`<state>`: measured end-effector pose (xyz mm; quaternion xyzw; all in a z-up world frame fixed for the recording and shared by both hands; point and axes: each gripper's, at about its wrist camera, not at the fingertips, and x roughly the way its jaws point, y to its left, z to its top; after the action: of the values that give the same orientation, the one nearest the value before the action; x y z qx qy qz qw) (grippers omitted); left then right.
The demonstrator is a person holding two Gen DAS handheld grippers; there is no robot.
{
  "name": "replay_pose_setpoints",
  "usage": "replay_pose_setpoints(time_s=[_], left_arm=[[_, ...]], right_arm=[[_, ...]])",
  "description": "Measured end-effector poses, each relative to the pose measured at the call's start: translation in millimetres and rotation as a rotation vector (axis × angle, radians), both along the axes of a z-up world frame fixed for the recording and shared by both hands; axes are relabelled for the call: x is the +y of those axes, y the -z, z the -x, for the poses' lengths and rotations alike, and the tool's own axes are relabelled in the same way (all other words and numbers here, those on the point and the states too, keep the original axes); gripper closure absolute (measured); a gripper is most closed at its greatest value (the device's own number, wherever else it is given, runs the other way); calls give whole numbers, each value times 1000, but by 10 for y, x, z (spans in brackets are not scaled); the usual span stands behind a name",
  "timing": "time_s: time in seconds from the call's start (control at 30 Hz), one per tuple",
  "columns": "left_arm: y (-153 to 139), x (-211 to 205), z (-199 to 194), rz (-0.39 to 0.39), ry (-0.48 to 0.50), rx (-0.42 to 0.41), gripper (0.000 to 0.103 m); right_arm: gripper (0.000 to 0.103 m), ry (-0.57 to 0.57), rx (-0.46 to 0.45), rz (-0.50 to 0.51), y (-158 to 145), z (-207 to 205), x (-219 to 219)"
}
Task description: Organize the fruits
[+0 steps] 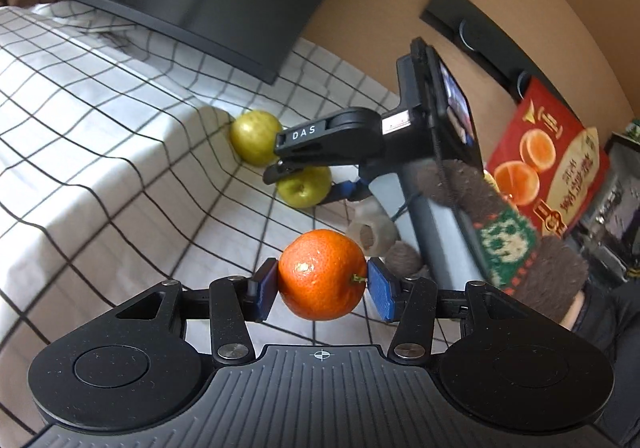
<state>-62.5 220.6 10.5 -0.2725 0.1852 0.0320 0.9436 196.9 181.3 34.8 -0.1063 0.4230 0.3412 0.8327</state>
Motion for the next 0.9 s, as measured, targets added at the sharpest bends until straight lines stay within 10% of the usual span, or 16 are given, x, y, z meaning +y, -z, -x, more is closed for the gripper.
replay_pose_setpoints(time_s=[0.53,0.9], left_arm=[[5,-184,-69,-23,64,44,50],[-132,-1290,-290,-67,458,22,50]], right_arm=[[40,-85,67,-44,-567,887,-1511],[40,222,-108,-84,-695,1452,-3430]])
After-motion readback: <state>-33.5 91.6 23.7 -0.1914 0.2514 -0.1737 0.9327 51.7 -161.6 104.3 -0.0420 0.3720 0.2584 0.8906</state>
